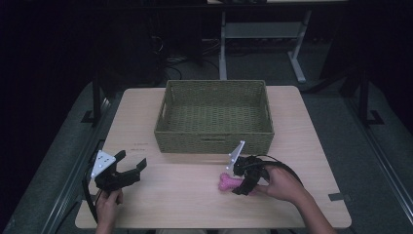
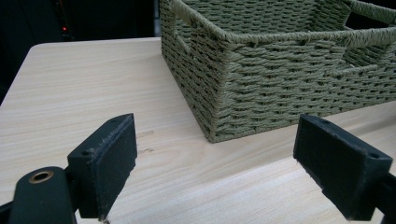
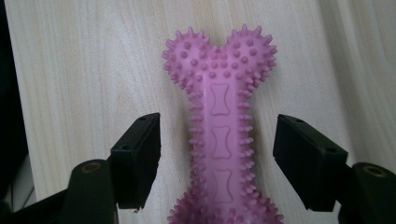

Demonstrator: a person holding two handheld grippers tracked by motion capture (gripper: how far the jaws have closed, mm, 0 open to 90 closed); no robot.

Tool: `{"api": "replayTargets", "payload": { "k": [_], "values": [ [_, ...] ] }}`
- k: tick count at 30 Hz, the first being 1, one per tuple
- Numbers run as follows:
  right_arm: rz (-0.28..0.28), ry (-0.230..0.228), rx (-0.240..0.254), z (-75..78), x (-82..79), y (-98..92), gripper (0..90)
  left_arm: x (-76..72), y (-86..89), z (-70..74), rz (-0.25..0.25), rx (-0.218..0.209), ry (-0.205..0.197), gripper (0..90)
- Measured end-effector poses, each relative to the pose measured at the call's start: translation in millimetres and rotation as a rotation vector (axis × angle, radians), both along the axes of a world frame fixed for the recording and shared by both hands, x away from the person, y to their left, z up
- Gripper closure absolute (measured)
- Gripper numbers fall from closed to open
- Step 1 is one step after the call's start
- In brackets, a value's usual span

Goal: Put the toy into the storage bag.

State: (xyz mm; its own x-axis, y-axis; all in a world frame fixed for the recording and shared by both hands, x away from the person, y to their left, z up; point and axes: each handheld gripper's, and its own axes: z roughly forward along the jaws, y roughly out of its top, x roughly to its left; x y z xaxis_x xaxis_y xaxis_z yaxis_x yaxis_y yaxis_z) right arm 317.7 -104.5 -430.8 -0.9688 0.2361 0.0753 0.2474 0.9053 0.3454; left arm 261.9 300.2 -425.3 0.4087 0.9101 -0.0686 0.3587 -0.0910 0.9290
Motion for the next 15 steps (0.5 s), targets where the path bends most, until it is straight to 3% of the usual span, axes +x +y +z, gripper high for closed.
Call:
{"api": "replayTargets", "payload": {
  "k": [15],
  "values": [
    [0.028, -0.001, -0.026, -2.2, 0.9, 0.2, 45.9, -0.2, 1.4, 0.0, 0.002, -0.007, 0.002, 13.0]
  ]
}}
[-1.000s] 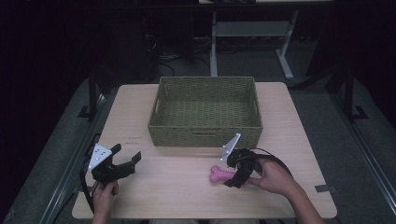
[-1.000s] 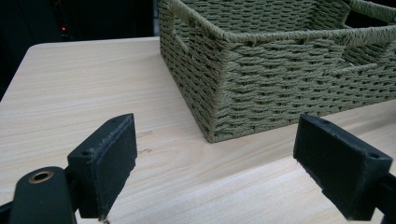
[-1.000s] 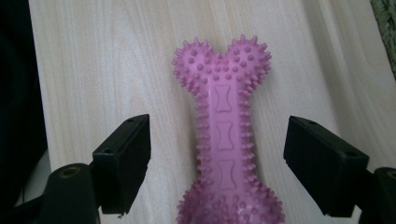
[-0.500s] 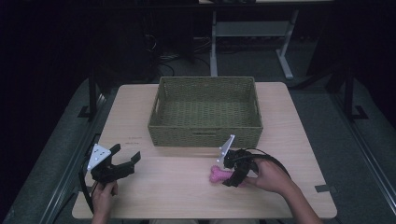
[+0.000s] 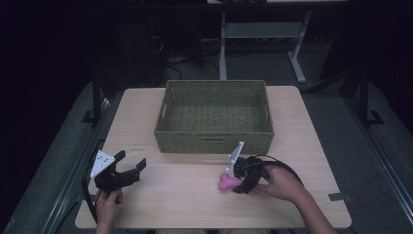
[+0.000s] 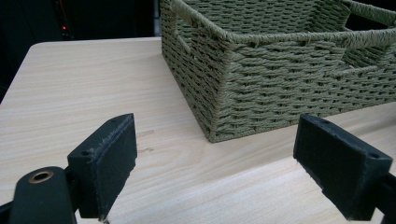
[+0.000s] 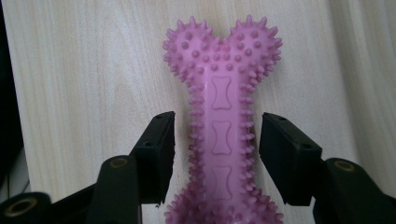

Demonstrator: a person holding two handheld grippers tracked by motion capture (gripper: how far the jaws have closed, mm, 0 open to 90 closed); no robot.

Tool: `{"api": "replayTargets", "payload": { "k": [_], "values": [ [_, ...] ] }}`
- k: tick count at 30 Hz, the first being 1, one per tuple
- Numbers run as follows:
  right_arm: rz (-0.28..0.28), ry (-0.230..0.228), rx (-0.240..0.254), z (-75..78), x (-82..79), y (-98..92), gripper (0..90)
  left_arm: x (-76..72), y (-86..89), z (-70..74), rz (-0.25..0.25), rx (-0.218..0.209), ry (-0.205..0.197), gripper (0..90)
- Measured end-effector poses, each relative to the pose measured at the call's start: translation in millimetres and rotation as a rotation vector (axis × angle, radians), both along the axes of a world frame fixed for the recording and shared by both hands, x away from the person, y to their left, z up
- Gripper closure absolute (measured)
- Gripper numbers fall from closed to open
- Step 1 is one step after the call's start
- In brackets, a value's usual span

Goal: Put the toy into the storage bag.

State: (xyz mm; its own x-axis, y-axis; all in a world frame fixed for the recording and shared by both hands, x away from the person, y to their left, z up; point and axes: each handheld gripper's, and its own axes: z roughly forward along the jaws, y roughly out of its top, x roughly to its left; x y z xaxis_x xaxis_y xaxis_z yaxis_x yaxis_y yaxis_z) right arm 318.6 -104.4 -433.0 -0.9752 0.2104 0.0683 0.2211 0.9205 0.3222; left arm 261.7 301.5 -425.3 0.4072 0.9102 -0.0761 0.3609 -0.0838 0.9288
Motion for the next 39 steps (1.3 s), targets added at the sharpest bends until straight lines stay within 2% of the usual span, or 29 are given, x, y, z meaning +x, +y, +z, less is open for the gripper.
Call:
{"api": "replayTargets", "payload": {
  "k": [3, 24, 39],
  "values": [
    [0.004, -0.008, -0.016, 0.0, -0.5, 1.2, 47.1, 0.0, 0.2, 0.0, -0.001, -0.001, 0.0, 13.0],
    [0.043, -0.041, -0.048, -4.3, -2.5, 5.6, 56.1, -0.2, 1.4, -0.1, 0.001, -0.008, 0.004, 13.0],
    [0.065, -0.038, -0.035, -3.8, -2.3, 4.4, 58.0, -0.7, 2.2, 0.2, 0.004, -0.011, 0.001, 13.0]
  ]
}}
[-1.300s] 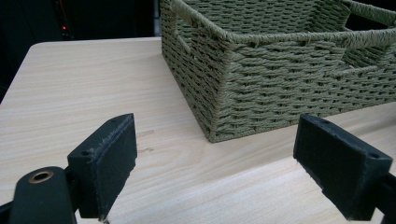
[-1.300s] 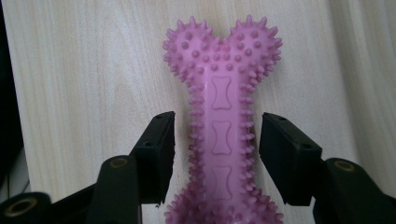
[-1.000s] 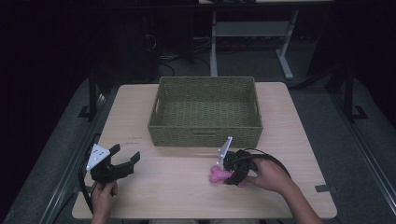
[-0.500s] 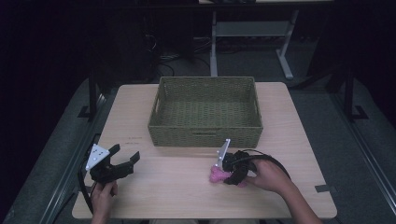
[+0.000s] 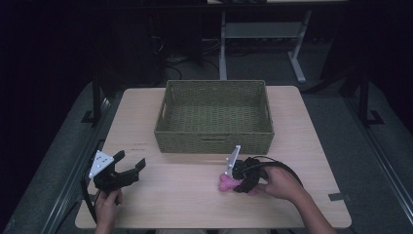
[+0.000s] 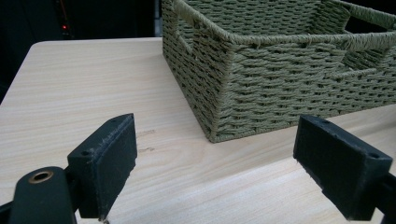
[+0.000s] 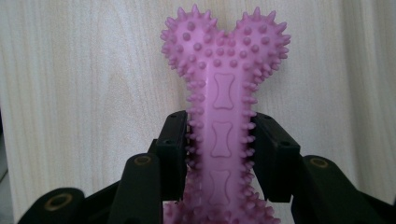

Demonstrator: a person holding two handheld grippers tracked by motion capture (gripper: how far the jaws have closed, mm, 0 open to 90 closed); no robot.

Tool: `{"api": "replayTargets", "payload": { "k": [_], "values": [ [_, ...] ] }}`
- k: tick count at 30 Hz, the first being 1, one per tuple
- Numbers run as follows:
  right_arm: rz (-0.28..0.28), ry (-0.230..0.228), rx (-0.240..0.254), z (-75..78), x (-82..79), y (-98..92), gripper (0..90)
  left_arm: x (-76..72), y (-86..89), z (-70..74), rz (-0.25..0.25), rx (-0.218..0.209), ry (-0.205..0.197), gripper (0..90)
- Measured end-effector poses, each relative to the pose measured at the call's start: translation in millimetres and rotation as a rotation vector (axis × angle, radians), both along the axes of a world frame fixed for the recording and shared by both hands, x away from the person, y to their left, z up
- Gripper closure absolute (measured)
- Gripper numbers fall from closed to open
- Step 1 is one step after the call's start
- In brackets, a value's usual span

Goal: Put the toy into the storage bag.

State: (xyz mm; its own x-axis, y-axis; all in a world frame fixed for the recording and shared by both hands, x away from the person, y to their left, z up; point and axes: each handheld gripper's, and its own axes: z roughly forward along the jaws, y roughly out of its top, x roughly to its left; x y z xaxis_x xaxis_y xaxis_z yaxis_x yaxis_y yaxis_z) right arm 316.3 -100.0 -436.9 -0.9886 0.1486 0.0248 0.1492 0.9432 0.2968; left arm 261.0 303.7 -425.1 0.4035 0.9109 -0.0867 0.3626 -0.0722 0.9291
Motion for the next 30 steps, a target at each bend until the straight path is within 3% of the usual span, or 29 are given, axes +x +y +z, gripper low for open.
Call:
{"api": "replayTargets", "payload": {
  "k": [9, 30],
  "values": [
    [-0.003, 0.011, 0.021, 7.4, 2.6, -3.9, 58.1, 0.0, 0.3, 0.0, 0.001, 0.0, -0.001, 13.0],
    [0.014, 0.004, 0.083, 54.8, 16.9, -7.9, 58.1, -0.2, 1.2, -0.2, 0.007, -0.012, -0.002, 13.0]
  ]
}}
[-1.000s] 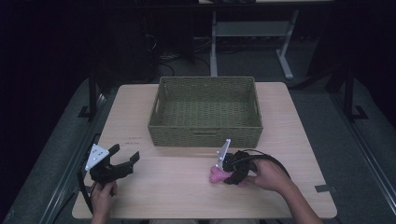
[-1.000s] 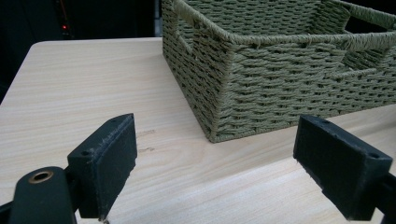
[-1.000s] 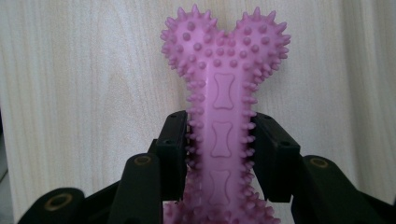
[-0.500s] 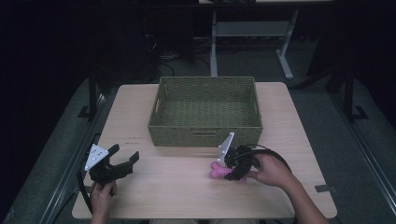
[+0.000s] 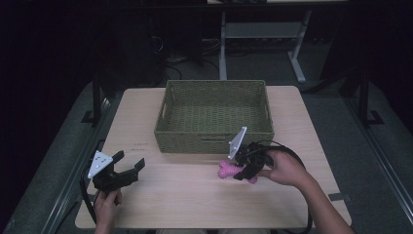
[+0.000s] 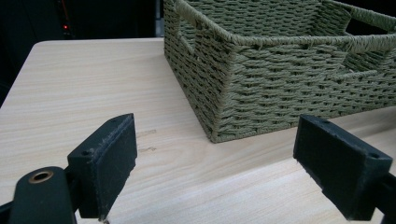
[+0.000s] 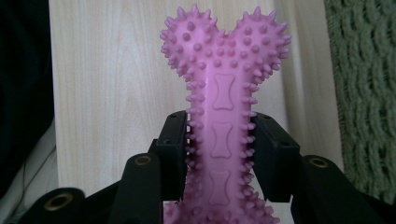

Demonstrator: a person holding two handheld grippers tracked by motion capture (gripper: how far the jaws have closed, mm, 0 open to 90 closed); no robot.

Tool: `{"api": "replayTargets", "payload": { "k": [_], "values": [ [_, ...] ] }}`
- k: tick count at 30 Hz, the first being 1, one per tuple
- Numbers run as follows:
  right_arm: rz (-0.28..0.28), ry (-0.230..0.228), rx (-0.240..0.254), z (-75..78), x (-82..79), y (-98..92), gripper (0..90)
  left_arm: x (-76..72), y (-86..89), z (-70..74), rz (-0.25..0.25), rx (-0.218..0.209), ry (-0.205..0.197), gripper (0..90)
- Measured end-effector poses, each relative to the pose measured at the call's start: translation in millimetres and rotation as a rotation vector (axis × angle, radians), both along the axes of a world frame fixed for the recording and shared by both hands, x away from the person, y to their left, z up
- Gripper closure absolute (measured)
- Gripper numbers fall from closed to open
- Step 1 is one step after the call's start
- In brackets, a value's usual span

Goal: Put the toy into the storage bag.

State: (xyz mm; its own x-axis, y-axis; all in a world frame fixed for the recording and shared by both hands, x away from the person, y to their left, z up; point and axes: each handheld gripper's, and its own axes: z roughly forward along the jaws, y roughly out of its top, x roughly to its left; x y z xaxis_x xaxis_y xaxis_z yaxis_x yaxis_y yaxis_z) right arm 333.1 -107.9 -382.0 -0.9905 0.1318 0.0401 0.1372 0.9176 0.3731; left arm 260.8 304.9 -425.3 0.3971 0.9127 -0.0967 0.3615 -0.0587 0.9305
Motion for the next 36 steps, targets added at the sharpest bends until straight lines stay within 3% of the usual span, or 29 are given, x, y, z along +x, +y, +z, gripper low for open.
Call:
{"api": "replayTargets", "payload": {
  "k": [16, 36],
  "values": [
    [0.0, 0.007, 0.064, 29.2, 14.5, -7.4, 58.1, 0.0, 0.5, -0.2, 0.0, 0.002, 0.001, 13.0],
    [-0.002, -0.002, 0.066, 52.3, 34.4, -6.2, 58.1, -0.1, 2.2, -0.4, 0.004, -0.002, 0.001, 13.0]
  ]
}}
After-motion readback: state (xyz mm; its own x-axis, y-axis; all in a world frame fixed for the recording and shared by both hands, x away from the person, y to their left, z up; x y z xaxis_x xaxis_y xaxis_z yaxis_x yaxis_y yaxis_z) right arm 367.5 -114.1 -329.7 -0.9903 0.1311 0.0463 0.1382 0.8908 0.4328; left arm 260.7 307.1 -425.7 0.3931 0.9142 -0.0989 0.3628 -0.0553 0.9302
